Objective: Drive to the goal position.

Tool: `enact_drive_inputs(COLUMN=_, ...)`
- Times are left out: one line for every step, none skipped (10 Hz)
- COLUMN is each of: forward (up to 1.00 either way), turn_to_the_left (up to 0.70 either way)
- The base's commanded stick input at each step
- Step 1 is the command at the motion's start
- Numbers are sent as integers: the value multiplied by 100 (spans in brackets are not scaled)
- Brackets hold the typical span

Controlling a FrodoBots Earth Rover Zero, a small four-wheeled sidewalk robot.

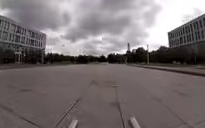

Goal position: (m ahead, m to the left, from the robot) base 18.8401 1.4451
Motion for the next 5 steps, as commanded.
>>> enact_drive_inputs(forward=100, turn_to_the_left=0)
enact_drive_inputs(forward=100, turn_to_the_left=0)
enact_drive_inputs(forward=100, turn_to_the_left=0)
enact_drive_inputs(forward=100, turn_to_the_left=0)
enact_drive_inputs(forward=100, turn_to_the_left=0)
